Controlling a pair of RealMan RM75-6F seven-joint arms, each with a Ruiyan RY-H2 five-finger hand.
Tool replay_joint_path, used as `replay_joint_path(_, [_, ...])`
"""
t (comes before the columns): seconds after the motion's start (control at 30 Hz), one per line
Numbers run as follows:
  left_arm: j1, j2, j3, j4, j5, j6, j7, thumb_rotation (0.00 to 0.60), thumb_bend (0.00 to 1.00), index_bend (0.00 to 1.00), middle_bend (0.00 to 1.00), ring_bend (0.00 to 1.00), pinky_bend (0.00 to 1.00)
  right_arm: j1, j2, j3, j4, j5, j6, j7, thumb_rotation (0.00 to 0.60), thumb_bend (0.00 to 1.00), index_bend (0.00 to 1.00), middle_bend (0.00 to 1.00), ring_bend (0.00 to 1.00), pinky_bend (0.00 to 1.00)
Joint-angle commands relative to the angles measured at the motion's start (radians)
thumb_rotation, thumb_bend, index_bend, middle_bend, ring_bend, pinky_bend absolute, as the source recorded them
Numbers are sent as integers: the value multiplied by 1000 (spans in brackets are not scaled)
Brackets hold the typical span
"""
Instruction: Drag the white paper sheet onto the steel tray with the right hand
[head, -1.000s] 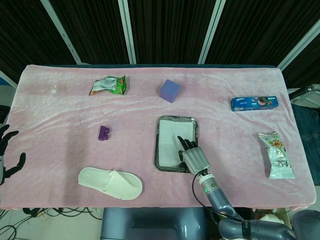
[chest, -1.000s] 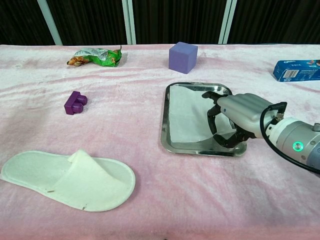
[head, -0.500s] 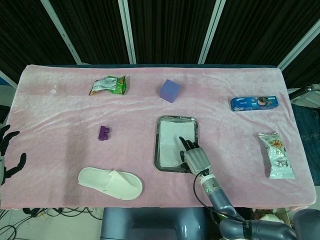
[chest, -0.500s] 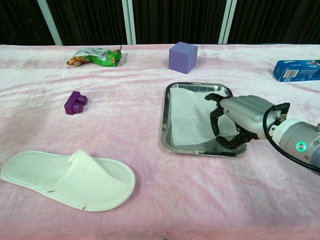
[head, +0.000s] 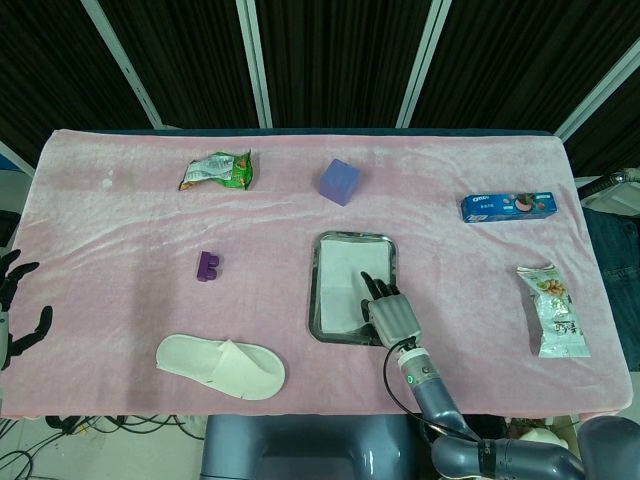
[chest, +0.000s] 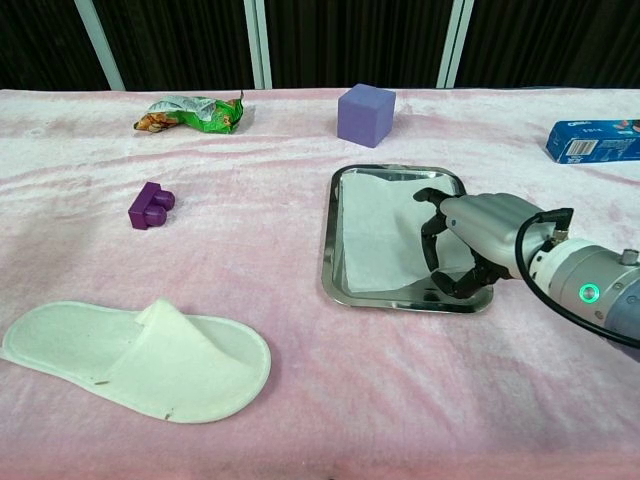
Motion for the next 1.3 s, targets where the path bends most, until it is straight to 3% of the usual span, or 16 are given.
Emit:
replay_joint_path(0.03, [0,0,0,0,-1,0,0,600,401,214,72,0,51,0,-10,7,-16,23,16,-13,600,387,728,27,125,200])
replay_joint_path(0.3, [-1,0,-1,0,-2,-2,0,600,401,214,73,0,51,4,-25,16,-60,83,61,-70,600,387,733,27,125,200])
replay_joint_path(0.97, [-1,2,-2,-1,-3,-3,0,600,400,214,72,0,51,24,-9,0,-37,102,45,-65,600,387,730,27,125,200])
replay_joint_path(1.17, [-1,2,-2,-2,-5,-3,0,600,401,214,72,0,51,28,-11,-1,-47,120,46,-70,600,377,682,25,125,200])
replay_joint_path(1.3, [-1,3,-2,-1,-4,-3,0,600,401,214,71,0,51,29,-14,-2,-49,121,56,-72,600,367,584,19,122,200])
